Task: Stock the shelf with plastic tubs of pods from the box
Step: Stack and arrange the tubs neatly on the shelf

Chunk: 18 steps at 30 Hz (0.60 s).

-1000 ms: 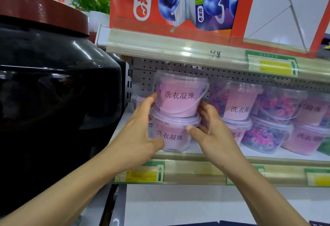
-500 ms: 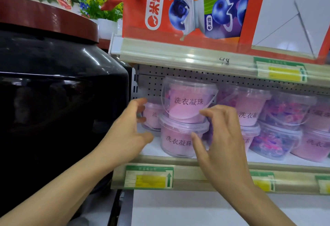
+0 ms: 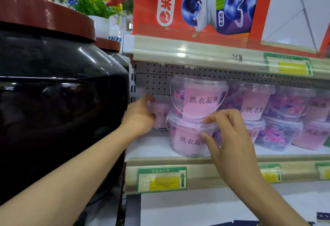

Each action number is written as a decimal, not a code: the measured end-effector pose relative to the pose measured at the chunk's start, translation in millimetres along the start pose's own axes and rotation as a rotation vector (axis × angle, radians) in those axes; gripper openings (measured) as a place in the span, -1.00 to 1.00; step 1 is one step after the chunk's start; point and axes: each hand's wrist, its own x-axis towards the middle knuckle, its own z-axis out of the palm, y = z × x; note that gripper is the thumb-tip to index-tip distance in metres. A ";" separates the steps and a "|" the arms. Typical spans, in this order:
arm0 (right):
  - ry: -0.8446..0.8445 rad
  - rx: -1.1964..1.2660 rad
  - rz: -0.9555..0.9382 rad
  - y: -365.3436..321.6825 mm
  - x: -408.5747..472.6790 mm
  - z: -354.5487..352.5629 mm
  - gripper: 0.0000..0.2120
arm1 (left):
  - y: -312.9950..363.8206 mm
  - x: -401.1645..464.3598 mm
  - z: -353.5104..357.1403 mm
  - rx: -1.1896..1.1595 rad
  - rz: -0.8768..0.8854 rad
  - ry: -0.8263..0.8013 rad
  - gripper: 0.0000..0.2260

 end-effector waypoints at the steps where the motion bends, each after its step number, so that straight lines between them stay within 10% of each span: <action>1: -0.003 0.012 0.012 0.1 -0.2 -0.2 -0.69 | 0.1 4.8 2.3 0.013 -0.003 0.023 -0.64; 18: -0.073 0.109 0.070 17.4 1.7 -4.6 -0.71 | 7.2 16.6 13.2 -0.028 0.042 0.101 -0.74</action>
